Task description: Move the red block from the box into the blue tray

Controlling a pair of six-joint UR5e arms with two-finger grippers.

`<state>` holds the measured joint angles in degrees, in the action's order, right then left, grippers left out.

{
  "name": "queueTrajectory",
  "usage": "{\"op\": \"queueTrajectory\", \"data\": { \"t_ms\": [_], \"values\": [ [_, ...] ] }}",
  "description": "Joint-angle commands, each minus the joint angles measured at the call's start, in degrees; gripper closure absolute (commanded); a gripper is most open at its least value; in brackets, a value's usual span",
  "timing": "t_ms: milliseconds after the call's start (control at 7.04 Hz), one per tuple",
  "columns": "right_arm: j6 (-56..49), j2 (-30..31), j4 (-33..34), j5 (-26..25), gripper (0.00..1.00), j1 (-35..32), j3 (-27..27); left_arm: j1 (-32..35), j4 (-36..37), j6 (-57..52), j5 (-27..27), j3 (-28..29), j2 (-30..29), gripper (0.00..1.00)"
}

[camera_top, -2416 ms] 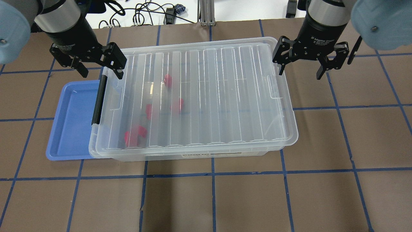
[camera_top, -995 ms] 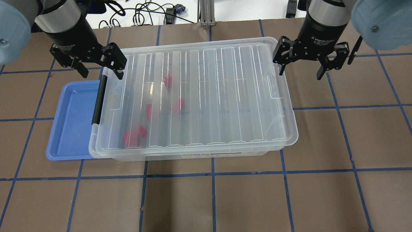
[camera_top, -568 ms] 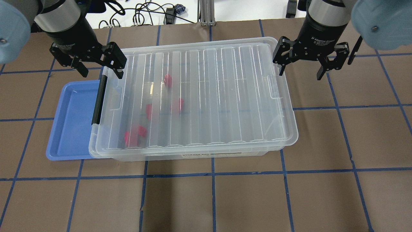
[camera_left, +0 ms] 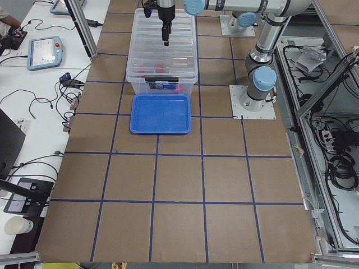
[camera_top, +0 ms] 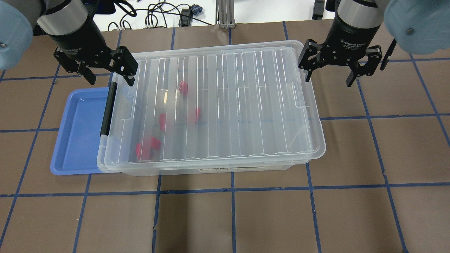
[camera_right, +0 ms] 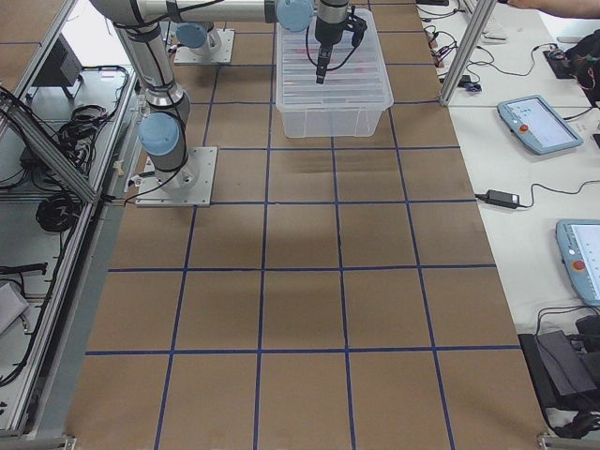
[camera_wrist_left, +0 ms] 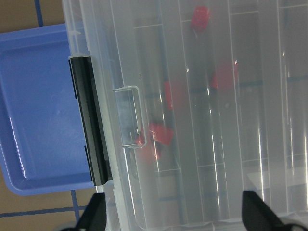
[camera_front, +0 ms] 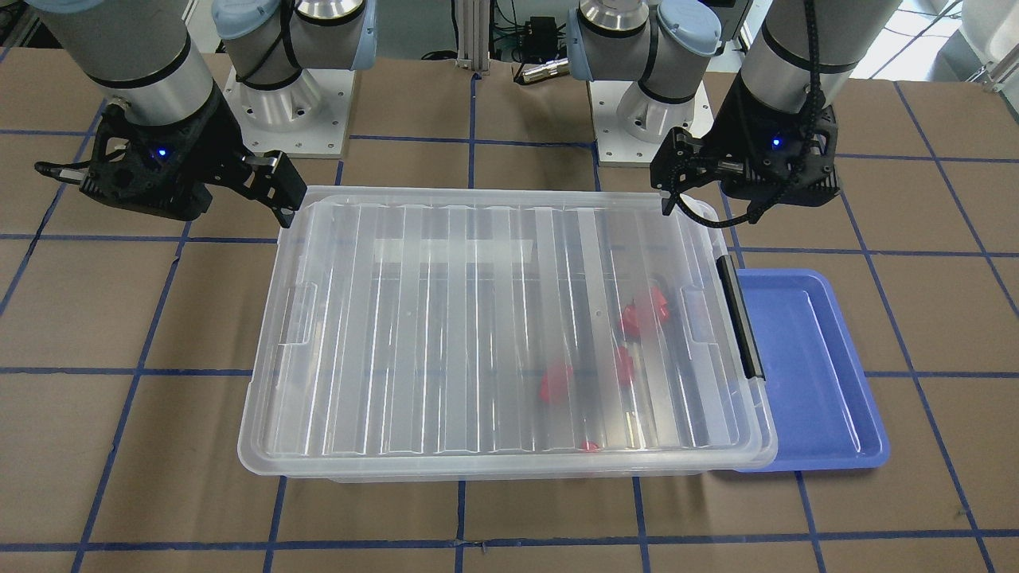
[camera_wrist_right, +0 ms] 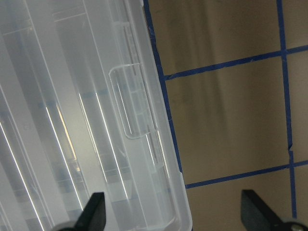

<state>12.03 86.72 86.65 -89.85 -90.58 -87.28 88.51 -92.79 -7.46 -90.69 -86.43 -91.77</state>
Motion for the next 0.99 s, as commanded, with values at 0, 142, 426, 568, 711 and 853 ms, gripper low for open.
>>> {"op": "queueTrajectory", "data": {
  "t_ms": [0,142,426,568,711,853],
  "values": [
    [-0.6,-0.2,0.7,-5.0,0.00,0.8,0.0,0.0,0.0,0.0,0.0,0.2,-0.2,0.00],
    [-0.9,-0.3,1.2,-6.9,0.00,1.5,0.0,0.0,0.0,0.0,0.0,0.2,0.0,0.00],
    [-1.1,-0.5,2.5,-14.5,0.06,1.7,0.0,0.0,0.0,0.0,0.0,0.2,0.0,0.00],
    [-1.2,-0.5,2.7,-14.0,0.00,1.7,-0.1,0.0,0.0,0.0,0.0,0.3,0.0,0.00],
    [-1.0,-0.5,2.6,-12.4,0.00,1.6,0.0,0.0,0.0,0.0,0.0,0.2,0.0,0.00],
    [-0.7,-0.5,2.6,-7.1,0.00,1.6,0.1,0.0,0.0,0.0,0.0,0.3,0.0,0.00]
  ]
}}
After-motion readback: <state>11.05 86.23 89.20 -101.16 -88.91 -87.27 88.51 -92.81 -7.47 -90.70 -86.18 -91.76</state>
